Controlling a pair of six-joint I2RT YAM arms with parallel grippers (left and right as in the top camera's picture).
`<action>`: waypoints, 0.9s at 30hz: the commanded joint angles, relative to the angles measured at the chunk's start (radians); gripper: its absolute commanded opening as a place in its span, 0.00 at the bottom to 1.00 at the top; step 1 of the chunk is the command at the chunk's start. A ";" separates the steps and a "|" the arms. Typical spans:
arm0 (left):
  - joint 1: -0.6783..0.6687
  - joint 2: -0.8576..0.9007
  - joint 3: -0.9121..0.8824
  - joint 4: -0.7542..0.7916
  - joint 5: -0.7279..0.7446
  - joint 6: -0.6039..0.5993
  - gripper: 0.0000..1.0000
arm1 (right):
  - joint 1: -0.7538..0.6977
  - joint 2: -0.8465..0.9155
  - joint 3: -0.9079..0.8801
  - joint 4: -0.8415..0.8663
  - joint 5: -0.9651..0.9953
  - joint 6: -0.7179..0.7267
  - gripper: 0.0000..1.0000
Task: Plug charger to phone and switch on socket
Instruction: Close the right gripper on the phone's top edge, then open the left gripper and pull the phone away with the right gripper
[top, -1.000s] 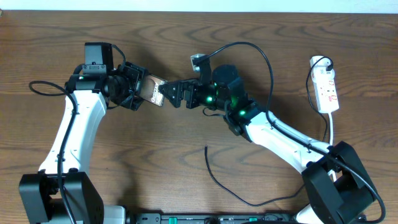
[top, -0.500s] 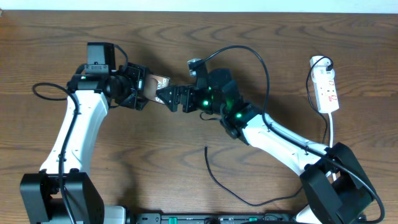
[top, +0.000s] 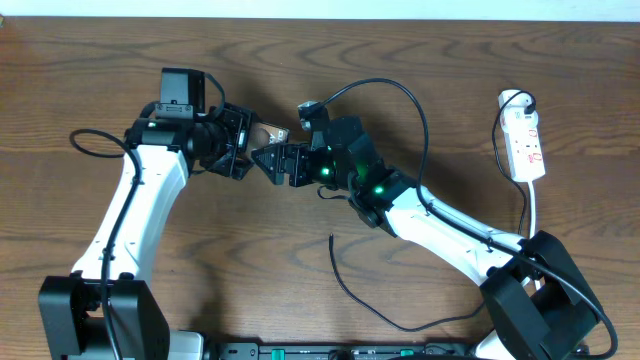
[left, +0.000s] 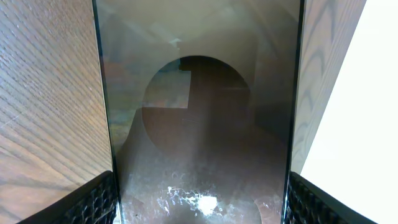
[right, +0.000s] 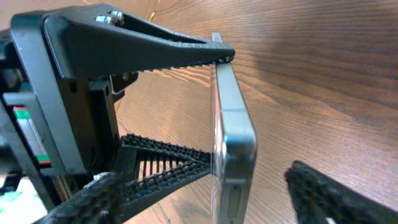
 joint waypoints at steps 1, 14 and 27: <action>-0.018 -0.016 0.026 0.002 0.017 -0.002 0.07 | 0.003 0.004 0.016 -0.003 0.030 -0.008 0.74; -0.062 -0.017 0.026 0.009 0.023 -0.002 0.07 | 0.002 0.009 0.016 -0.010 0.052 -0.025 0.53; -0.062 -0.017 0.026 0.008 0.051 0.003 0.07 | 0.002 0.027 0.016 -0.009 0.056 -0.025 0.33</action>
